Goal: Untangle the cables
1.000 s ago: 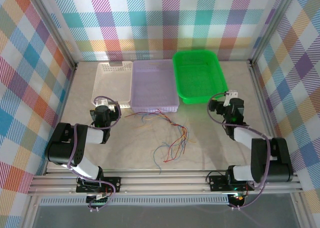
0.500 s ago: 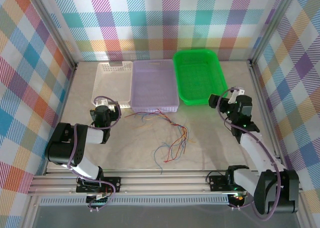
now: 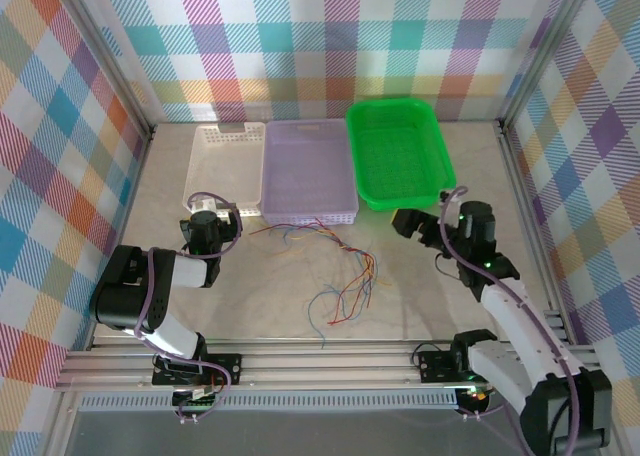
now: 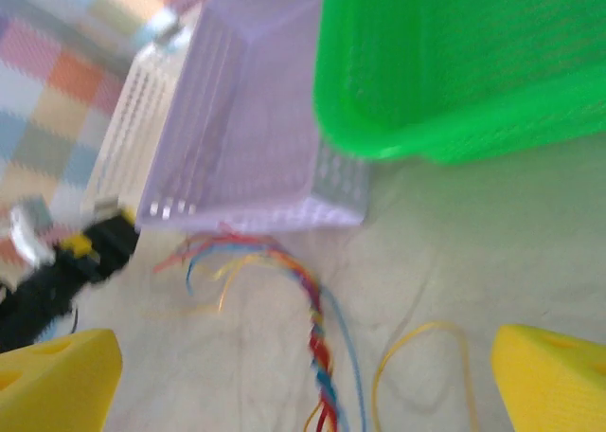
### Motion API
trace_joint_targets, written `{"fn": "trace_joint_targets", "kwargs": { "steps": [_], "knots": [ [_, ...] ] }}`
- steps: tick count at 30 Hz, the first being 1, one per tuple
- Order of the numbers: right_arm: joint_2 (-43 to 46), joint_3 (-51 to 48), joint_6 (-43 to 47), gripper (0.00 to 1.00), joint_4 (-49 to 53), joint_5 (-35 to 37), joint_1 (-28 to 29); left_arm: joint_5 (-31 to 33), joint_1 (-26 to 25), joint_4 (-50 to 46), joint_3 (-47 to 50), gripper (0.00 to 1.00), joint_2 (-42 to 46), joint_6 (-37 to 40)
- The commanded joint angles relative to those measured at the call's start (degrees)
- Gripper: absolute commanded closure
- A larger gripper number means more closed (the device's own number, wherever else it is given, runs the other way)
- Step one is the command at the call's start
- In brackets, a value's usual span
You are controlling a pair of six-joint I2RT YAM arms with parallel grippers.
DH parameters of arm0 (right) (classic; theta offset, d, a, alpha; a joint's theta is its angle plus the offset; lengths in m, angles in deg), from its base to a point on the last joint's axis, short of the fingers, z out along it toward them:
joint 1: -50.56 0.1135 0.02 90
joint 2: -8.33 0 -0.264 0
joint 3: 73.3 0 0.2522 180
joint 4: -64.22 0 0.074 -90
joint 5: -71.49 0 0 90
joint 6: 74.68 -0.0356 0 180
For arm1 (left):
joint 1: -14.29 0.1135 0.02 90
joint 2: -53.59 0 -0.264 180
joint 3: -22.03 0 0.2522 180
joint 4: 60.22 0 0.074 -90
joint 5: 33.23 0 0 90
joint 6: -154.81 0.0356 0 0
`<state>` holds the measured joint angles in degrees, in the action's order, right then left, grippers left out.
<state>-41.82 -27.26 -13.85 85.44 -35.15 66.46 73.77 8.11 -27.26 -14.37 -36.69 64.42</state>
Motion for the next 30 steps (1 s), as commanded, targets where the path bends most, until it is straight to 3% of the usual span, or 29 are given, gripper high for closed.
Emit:
{"fn": "trace_joint_targets", "kwargs": {
  "steps": [1, 10, 30],
  "knots": [
    [0.4, 1.7, 4.7, 0.0, 8.3, 7.9, 6.1, -0.2, 0.3, 2.0, -0.1, 0.0, 0.8, -0.1],
    [-6.7, -1.5, 5.2, 0.1, 7.4, 11.9, 13.3, -0.3, 0.3, 2.0, 0.0, 0.0, 0.8, -0.1],
    [-19.7, -0.1, 8.0, 0.28, 1.2, 12.9, 14.4, -0.3, 0.3, 2.0, -0.1, 0.0, 0.8, -0.1]
  ]
}}
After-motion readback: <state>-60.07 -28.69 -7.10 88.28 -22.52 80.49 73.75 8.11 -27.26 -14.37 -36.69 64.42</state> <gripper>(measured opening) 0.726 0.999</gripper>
